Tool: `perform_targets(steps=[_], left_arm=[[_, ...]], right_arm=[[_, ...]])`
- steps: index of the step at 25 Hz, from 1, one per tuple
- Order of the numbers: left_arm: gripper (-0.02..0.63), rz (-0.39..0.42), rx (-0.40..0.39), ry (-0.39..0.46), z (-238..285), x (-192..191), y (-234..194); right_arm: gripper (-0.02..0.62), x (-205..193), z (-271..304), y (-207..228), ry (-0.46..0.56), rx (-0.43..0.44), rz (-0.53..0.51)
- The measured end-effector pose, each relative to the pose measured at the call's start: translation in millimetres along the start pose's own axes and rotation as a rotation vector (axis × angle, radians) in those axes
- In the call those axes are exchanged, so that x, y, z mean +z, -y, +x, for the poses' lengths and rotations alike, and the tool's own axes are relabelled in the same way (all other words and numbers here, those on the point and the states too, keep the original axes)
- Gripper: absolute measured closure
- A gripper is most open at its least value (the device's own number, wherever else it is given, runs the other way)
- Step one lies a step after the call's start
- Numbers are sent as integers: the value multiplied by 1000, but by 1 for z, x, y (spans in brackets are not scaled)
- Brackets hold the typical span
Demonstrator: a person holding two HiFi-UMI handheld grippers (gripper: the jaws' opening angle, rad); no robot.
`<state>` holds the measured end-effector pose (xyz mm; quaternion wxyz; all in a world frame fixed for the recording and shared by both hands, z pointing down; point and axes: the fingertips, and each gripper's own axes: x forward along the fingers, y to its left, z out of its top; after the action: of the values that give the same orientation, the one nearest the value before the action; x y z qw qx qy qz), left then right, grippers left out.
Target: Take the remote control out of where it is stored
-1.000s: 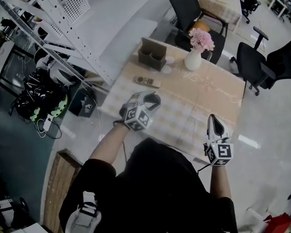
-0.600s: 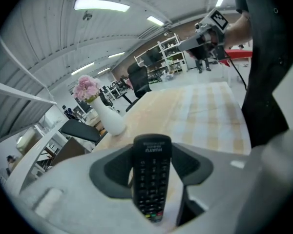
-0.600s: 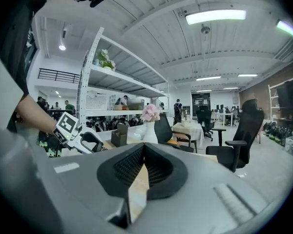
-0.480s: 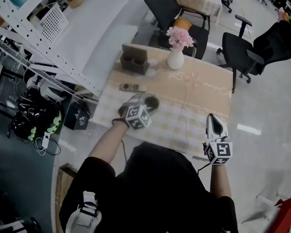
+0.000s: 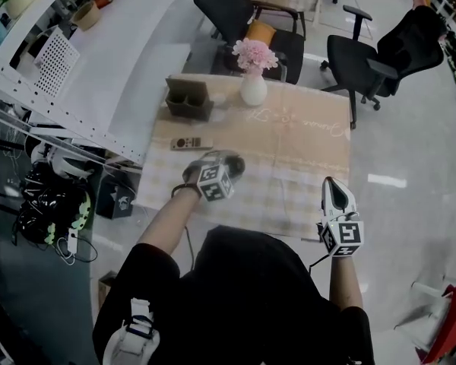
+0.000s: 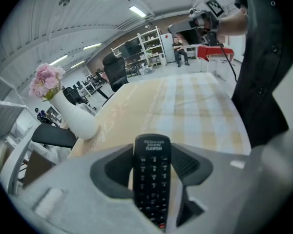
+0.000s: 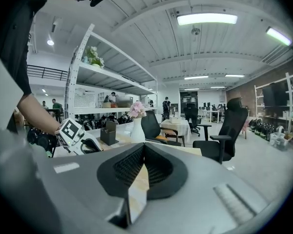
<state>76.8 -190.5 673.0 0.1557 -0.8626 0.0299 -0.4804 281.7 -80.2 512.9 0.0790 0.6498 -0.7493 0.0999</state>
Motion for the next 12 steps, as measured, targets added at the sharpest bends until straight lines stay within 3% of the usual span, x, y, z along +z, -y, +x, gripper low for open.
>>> perform_targets(steps=[12], left_arm=[[374,25,-148,-54,36,-9,10]], right_arm=[[591,-10,-13,16,-26,-80,25]])
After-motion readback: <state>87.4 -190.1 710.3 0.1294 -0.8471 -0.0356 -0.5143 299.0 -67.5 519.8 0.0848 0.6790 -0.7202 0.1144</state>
